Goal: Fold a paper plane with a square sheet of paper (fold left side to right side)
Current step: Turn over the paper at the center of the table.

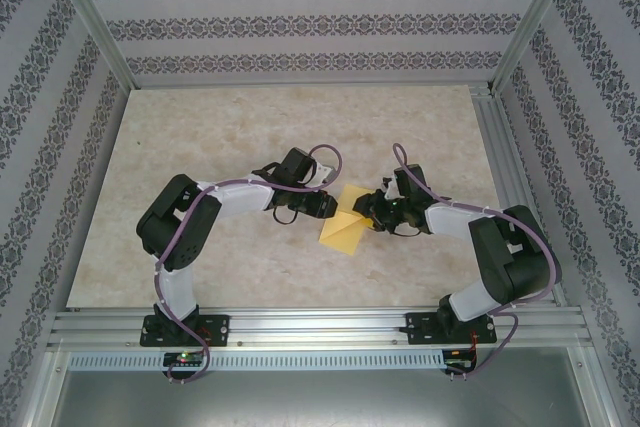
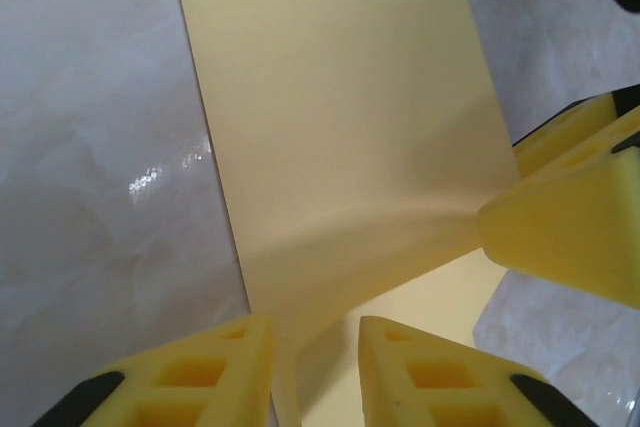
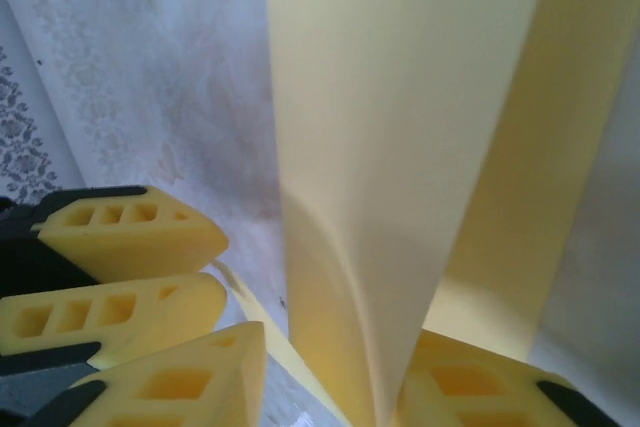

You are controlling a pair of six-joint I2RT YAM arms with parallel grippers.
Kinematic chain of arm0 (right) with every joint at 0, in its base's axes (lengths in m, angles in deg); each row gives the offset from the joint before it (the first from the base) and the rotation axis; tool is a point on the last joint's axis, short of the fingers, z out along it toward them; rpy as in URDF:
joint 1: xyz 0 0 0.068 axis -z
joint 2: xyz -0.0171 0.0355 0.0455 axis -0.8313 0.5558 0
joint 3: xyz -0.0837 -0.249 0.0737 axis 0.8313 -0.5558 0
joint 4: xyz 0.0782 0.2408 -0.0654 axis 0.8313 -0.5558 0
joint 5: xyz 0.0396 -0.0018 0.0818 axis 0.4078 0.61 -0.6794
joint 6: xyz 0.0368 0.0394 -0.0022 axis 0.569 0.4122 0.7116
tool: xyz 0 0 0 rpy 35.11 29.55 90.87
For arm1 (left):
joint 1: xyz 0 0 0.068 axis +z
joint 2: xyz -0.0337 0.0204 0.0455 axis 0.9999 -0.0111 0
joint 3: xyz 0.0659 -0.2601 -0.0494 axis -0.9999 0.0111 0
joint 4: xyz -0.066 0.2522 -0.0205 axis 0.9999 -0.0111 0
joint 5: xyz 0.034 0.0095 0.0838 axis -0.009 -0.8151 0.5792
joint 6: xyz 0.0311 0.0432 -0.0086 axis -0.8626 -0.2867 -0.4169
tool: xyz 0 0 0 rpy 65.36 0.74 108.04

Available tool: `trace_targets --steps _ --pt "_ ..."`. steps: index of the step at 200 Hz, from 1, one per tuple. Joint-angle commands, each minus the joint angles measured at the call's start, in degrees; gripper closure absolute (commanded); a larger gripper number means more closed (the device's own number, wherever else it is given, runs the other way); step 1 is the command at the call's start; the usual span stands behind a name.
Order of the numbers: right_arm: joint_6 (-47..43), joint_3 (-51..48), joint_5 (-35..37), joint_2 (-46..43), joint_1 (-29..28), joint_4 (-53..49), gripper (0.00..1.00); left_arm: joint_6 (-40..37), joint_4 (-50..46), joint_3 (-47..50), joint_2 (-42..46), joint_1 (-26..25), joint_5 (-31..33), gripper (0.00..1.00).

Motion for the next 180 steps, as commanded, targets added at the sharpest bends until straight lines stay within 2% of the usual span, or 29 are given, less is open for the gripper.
trace_targets --steps 1,52,105,142,159,180 --pt "1.4 0.3 -1.3 0.7 -0.8 2.9 0.71 -0.1 0.5 -0.3 3.1 1.3 0.8 0.64" --pt "0.5 0.8 -1.4 0.5 -1.1 2.7 0.84 2.1 1.4 4.4 10.1 4.6 1.2 0.54" --pt "-2.0 2.3 -1.3 -2.3 -1.1 2.6 0.96 9.4 6.2 15.9 26.1 8.7 1.4 0.28" --pt "-2.3 4.6 -3.0 -5.9 -0.4 3.0 1.00 15.7 7.3 21.8 35.9 9.2 0.0 0.12" --pt "-2.2 5.9 -4.8 -8.6 0.3 4.5 1.00 20.2 9.7 24.1 40.7 9.4 -1.2 0.00" --pt "-2.5 7.9 -6.9 -12.6 1.4 6.6 1.00 26.6 14.4 26.4 47.4 9.9 -1.1 0.00"
